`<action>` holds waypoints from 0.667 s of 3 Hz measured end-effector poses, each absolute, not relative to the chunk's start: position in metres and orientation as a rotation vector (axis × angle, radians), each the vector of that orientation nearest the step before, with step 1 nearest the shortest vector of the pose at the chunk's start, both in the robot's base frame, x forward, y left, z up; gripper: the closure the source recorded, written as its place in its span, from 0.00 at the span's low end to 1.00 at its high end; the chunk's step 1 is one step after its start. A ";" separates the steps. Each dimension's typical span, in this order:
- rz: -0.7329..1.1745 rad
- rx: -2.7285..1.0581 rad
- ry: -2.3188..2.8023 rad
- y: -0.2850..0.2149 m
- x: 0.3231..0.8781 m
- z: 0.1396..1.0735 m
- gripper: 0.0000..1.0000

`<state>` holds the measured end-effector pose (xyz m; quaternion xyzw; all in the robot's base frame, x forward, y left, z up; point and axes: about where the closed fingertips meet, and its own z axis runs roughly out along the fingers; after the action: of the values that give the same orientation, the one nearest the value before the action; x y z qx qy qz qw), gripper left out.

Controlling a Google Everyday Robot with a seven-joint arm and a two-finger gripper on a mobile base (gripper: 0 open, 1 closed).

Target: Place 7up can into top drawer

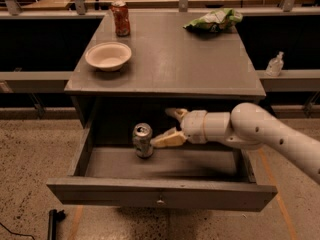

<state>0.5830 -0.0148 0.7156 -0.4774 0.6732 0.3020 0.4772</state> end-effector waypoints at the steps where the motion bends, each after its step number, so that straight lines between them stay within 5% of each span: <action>1: 0.787 -1.129 1.694 -0.053 0.570 0.743 0.48; 2: 0.824 -1.095 1.714 -0.088 0.543 0.790 0.72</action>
Offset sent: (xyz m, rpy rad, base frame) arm -0.0726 -0.1246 0.1371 0.0681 0.1335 -0.0493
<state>0.5433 -0.0880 0.7900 -0.4440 0.6951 0.3340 0.4563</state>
